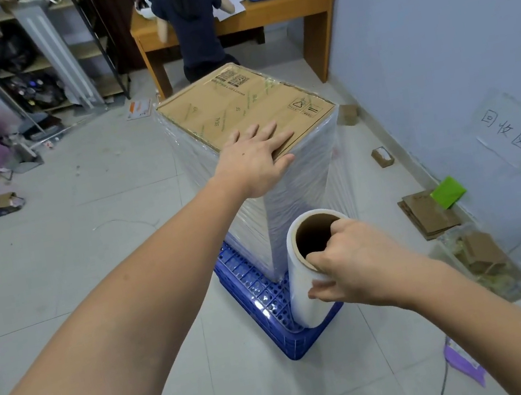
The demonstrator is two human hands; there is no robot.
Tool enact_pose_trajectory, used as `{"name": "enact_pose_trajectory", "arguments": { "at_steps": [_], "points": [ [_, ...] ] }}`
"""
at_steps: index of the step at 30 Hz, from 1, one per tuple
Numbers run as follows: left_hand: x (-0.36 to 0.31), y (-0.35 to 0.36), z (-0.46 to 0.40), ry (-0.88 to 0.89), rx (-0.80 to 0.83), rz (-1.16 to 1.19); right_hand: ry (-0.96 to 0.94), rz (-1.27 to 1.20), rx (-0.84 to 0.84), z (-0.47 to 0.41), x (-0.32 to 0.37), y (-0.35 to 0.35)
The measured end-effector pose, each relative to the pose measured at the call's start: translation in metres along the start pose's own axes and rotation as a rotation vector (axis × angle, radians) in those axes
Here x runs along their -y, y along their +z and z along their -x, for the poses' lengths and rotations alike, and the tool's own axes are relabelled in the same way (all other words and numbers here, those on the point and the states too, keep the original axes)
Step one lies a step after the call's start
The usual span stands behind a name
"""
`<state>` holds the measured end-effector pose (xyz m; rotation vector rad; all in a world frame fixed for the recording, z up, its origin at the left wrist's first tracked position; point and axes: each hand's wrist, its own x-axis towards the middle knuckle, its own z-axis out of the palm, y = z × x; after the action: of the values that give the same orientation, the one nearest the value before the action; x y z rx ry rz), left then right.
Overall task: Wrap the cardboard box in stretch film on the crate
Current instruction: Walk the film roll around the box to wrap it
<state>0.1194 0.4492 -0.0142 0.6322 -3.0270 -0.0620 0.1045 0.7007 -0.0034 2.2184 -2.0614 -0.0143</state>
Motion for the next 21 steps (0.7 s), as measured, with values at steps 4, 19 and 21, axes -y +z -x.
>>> {"name": "enact_pose_trajectory", "arguments": {
  "at_steps": [4,19,21],
  "points": [
    [0.000,0.000,0.002,0.005,-0.008,-0.001,0.026,-0.038,0.036,0.009,0.000,-0.005],
    [0.028,-0.014,-0.001,0.221,0.045,0.169,0.673,-0.074,0.132,-0.024,0.066,-0.028],
    [0.042,-0.018,-0.002,0.336,0.059,0.183,0.801,-0.066,0.139,-0.034,0.076,-0.024]
  ]
}}
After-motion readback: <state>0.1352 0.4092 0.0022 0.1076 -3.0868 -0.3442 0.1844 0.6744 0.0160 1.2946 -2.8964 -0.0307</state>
